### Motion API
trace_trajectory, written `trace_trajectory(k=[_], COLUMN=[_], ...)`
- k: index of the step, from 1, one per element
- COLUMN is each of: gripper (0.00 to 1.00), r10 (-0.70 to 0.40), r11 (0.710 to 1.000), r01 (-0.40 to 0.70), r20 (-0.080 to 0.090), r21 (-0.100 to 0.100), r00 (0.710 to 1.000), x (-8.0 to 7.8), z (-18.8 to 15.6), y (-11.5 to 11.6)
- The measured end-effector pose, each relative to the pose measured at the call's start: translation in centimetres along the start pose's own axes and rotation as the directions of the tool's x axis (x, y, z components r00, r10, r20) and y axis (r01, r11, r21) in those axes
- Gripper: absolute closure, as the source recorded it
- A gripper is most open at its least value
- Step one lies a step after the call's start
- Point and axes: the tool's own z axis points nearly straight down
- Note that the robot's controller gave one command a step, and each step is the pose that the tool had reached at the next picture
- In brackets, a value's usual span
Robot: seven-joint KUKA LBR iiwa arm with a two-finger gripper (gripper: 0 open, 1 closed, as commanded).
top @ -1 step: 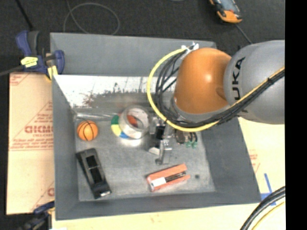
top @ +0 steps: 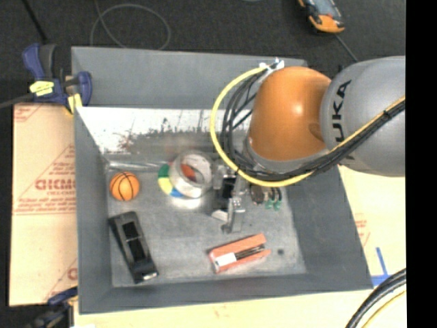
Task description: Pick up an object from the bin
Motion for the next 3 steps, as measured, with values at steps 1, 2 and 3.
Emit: trace_trajectory(k=[1, 2, 3], gripper=[0.0, 0.0, 0.0], r10=[-0.013, -0.054, 0.018], r11=[1.0, 0.999, 1.0], r01=[0.013, 0.054, -0.018], r20=[0.004, 0.0, -0.001], r21=[0.001, 0.003, 0.0], r00=[1.0, 0.999, 1.0], x=[2.8, 5.9, 6.3], z=[2.9, 5.3, 7.4], y=[-1.7, -0.6, -0.2])
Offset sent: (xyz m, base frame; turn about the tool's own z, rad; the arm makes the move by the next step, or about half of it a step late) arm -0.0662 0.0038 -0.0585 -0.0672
